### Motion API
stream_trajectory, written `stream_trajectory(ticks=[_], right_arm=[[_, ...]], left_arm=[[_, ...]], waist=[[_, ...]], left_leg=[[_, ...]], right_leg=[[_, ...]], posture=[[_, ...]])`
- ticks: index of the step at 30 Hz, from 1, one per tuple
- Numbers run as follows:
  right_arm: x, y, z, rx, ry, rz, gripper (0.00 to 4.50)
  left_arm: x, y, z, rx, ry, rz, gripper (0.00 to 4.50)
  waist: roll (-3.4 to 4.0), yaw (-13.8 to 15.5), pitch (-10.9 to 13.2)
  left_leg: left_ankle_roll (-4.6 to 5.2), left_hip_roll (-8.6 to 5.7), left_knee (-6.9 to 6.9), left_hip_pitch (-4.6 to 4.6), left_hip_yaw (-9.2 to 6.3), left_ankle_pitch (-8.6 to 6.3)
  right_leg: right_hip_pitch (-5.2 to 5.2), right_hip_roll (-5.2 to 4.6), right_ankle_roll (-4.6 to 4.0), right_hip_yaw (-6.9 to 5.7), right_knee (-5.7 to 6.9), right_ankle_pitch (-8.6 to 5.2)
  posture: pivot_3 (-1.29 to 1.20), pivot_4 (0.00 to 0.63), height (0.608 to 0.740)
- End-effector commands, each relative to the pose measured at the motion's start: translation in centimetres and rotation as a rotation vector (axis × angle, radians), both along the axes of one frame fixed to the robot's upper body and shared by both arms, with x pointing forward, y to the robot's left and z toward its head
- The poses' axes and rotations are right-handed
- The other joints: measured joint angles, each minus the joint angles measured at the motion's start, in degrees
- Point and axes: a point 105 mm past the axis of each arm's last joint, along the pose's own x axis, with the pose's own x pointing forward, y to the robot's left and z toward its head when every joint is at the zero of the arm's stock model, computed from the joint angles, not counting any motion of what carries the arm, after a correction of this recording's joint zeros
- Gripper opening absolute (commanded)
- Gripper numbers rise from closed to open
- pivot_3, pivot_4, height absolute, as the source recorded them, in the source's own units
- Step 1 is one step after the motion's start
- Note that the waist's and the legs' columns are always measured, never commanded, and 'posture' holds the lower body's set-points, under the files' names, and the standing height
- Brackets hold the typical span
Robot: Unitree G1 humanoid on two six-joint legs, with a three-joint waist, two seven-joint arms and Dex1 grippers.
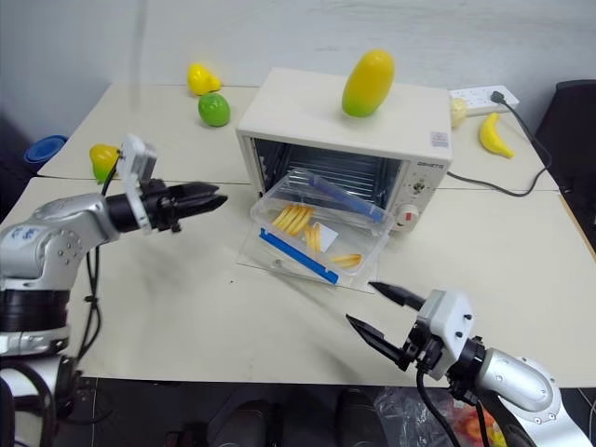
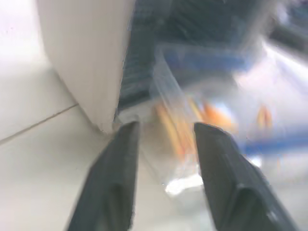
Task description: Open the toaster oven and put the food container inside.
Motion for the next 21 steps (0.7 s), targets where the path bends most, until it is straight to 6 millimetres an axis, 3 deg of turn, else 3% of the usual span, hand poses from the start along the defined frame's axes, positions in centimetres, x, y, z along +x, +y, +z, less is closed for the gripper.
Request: stream_trajectory(ticks=[1,3,6,10,15,21], right_arm=[[0.7,1.5,-0.6,-0.036,0.010,0.037,1.87],[2.3,1.8,-0.9,-0.056,-0.004,0.015,1.14],[4.5,1.9,-0.6,-0.046,-0.021,-0.054,0.08],[6.9,0.9,-0.3,-0.091,-0.070,-0.168,0.03],[8.8,-1.2,0.1,-0.163,-0.118,-0.275,0.03],[11.4,-1.6,1.0,-0.092,-0.157,-0.378,0.03]], left_arm=[[-1.5,-2.8,-2.7,0.071,-0.059,-0.212,0.65],[-1.1,-4.9,-3.4,0.017,-0.084,-0.221,0.02],[0.0,-6.9,-4.1,-0.040,-0.109,-0.180,0.00],[1.4,-8.5,-4.2,-0.078,-0.146,-0.110,0.00],[2.8,-9.8,-4.0,-0.163,-0.162,-0.014,0.00],[4.8,-10.8,-3.2,-0.237,-0.190,0.104,0.00]], waist=[[0.03,0.64,0.01],[0.01,1.57,0.01],[-0.04,1.58,-0.02],[-0.04,1.47,-0.02],[-0.05,1.31,-0.02],[-0.05,1.37,-0.02]], left_leg=[[0.05,-0.02,0.00,0.00,-0.01,-0.01],[0.20,-0.10,0.06,-0.15,-0.12,-0.07],[0.32,-0.16,0.27,-0.49,-0.23,-0.12],[0.33,-0.22,0.32,-1.07,-0.03,-0.05],[0.43,-0.28,0.35,-1.06,0.14,0.01],[0.47,-0.39,0.42,-0.98,0.13,0.19]], right_leg=[[0.05,-0.05,-0.01,-0.01,-0.04,0.00],[0.02,-0.19,0.02,-0.07,-0.07,0.02],[-0.12,-0.20,0.10,-0.15,-0.11,0.09],[-0.90,-0.02,0.18,-0.24,0.32,0.14],[-0.94,0.15,0.23,-0.42,0.34,0.16],[-0.88,0.12,0.36,-0.37,0.36,0.24]], posture=[[0.00,0.150,0.740],[0.00,0.150,0.740],[0.00,0.150,0.740],[0.00,0.150,0.740],[0.00,0.150,0.740],[0.00,0.150,0.740]])
